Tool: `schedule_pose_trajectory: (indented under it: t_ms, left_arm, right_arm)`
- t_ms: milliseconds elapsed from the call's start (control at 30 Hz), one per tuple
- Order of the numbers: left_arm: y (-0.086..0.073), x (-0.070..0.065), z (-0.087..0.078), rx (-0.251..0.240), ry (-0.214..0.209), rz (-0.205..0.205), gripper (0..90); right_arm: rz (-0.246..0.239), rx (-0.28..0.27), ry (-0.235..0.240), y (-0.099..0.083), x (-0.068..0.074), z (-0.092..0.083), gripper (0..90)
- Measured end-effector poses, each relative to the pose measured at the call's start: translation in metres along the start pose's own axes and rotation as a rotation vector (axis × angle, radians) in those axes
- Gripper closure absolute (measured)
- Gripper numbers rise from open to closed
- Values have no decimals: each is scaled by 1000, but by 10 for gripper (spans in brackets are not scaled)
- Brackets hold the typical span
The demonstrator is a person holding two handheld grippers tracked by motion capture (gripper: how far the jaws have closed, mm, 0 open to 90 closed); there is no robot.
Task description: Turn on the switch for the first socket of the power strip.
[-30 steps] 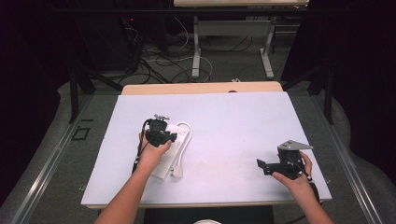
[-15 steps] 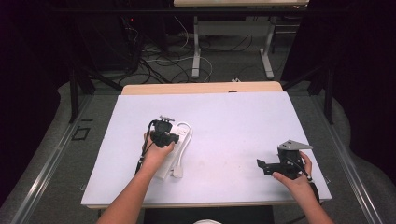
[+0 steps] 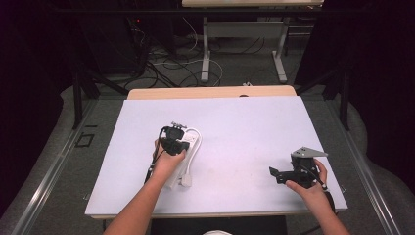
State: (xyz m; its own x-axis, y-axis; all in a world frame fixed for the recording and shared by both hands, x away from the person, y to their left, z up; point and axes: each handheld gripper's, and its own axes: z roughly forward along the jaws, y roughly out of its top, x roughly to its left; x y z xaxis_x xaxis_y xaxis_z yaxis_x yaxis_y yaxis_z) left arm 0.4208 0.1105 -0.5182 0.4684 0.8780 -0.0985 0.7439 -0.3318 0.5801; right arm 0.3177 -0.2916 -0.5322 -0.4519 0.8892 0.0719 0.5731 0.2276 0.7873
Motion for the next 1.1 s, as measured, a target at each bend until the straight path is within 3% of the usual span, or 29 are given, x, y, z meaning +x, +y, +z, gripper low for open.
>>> schedule_pose_trajectory:
  t_ms: [400, 1100]
  left_arm:
    - [-1, -3, 1, 4, 19, -8, 897]
    - [0, -1, 1, 13, 7, -16, 898]
  right_arm:
    - [10, 5, 9, 0, 1, 0, 9]
    - [-6, 0, 2, 0, 1, 2, 9]
